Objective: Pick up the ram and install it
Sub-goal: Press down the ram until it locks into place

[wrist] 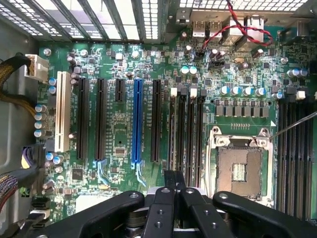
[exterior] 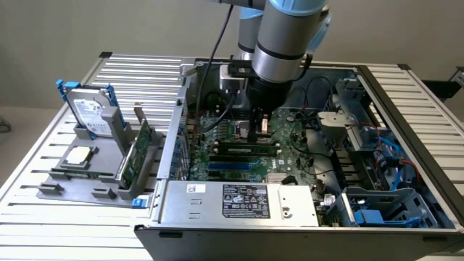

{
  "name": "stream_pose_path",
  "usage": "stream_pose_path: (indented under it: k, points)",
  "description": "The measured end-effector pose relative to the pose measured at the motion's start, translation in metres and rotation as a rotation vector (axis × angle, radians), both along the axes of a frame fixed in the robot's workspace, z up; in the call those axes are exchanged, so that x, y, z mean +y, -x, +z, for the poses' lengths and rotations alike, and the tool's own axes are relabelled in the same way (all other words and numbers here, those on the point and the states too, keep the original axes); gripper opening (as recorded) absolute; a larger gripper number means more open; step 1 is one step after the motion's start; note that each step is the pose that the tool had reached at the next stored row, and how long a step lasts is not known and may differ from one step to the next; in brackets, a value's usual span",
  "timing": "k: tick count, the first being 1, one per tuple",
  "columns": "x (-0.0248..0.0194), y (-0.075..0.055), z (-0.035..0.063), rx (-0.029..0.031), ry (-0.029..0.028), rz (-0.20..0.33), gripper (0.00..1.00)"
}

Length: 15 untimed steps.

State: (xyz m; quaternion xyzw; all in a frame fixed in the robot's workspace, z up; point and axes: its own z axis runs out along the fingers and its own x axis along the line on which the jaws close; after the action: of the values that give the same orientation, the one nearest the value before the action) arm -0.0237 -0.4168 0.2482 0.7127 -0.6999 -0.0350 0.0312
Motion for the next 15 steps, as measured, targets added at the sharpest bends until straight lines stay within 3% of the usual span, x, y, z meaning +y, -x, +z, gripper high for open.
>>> stream_pose_path:
  k: [4, 8, 15]
  points:
    - [0.0004, 0.006, -0.0073, -0.0002, -0.0002, 0.0, 0.11]
    - [0.0035, 0.007, -0.0141, -0.0002, -0.0014, 0.001, 0.11]
    - [0.0072, 0.01, -0.0167, -0.0004, -0.0044, 0.003, 0.11]
